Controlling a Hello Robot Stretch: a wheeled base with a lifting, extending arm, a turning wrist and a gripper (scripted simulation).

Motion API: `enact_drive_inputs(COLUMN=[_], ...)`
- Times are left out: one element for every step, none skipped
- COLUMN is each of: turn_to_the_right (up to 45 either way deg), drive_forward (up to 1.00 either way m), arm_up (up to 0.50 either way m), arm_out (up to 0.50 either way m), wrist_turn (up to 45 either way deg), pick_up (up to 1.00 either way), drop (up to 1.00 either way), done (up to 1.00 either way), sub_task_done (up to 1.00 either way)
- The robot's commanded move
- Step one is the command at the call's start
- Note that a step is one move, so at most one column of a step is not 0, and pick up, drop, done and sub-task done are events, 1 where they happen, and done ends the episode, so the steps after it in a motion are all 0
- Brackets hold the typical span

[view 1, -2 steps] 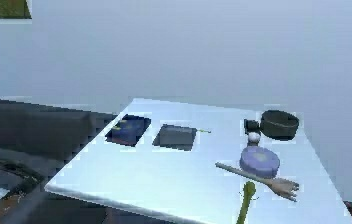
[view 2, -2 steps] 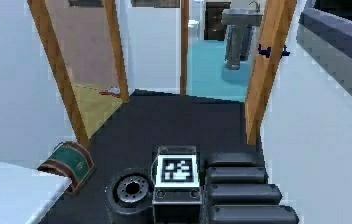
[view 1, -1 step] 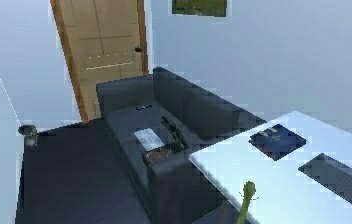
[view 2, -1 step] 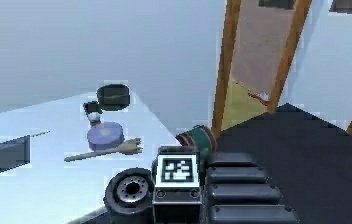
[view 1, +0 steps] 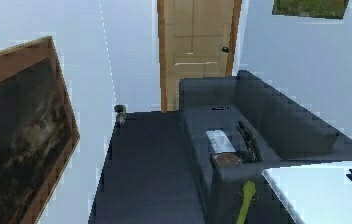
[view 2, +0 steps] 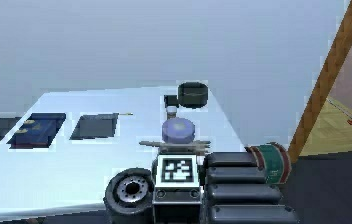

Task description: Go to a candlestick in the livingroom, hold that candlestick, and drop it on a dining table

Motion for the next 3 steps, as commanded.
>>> enact_drive_inputs(turn_to_the_right=[0.0, 0.0, 0.0], drive_forward=[0.00, 0.00, 0.00], arm_up=[0.00, 0.00, 0.00], arm_out=[0.48, 0.00, 0.00], wrist_turn=[0.0, 45.0, 45.0], pick_up=[0.00, 0.00, 0.00], drop=[0.00, 0.00, 0.00], done=[0.00, 0.00, 0.00], sub_task_done=[0.00, 0.00, 0.00])
